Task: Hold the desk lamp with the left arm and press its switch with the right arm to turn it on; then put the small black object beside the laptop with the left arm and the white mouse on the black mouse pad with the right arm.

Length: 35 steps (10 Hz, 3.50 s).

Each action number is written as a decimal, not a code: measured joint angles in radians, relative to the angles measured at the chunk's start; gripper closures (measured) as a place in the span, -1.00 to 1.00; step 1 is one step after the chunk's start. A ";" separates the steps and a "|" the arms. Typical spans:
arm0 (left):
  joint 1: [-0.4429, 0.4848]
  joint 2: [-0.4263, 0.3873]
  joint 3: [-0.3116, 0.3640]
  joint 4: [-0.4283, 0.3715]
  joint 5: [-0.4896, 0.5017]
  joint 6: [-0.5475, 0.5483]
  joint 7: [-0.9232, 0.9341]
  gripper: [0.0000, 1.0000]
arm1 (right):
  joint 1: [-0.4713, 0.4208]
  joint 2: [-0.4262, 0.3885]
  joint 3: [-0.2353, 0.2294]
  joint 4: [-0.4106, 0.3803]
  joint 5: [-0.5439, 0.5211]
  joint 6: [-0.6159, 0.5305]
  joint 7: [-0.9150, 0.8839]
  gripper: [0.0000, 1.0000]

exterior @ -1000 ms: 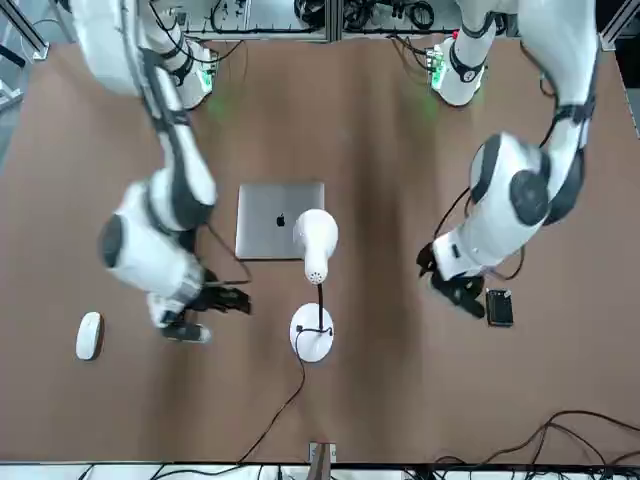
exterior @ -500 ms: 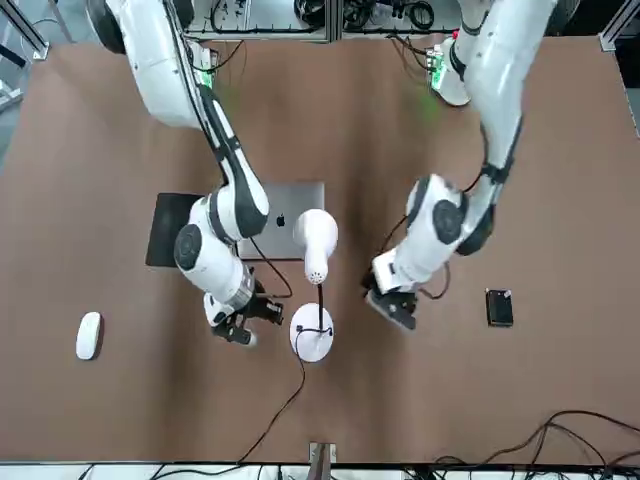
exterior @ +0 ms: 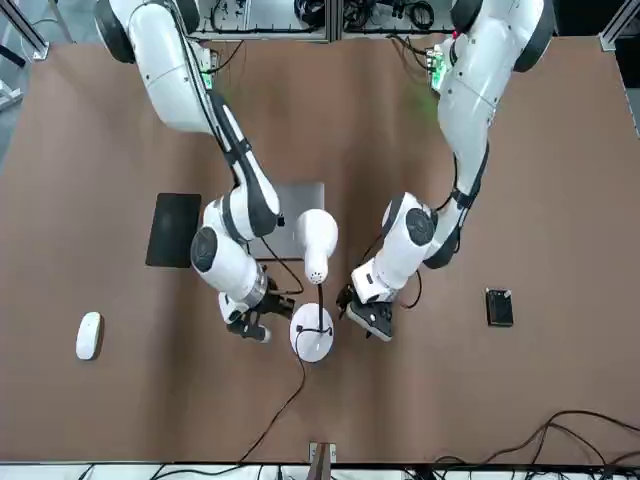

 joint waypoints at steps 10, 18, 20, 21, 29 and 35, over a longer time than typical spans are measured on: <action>-0.078 0.124 0.003 0.083 0.000 0.180 -0.022 -0.49 | -0.031 0.096 -0.003 0.140 0.000 0.001 -0.052 0.98; -0.102 0.165 0.007 0.108 0.000 0.265 -0.024 -0.08 | 0.013 0.161 -0.019 0.162 -0.033 0.010 -0.097 0.98; -0.119 0.188 0.020 0.111 0.000 0.311 -0.024 -0.03 | 0.015 0.164 -0.022 0.163 -0.054 0.010 -0.097 0.98; -0.127 0.194 0.027 0.111 0.000 0.320 -0.024 0.13 | 0.015 0.164 -0.023 0.164 -0.055 0.009 -0.097 0.98; -0.168 0.195 0.074 0.113 0.001 0.352 -0.017 0.70 | 0.020 0.168 -0.023 0.167 -0.057 0.004 -0.097 0.98; -0.188 0.195 0.096 0.114 0.001 0.356 -0.013 0.70 | 0.018 0.168 -0.029 0.172 -0.063 -0.014 -0.097 0.98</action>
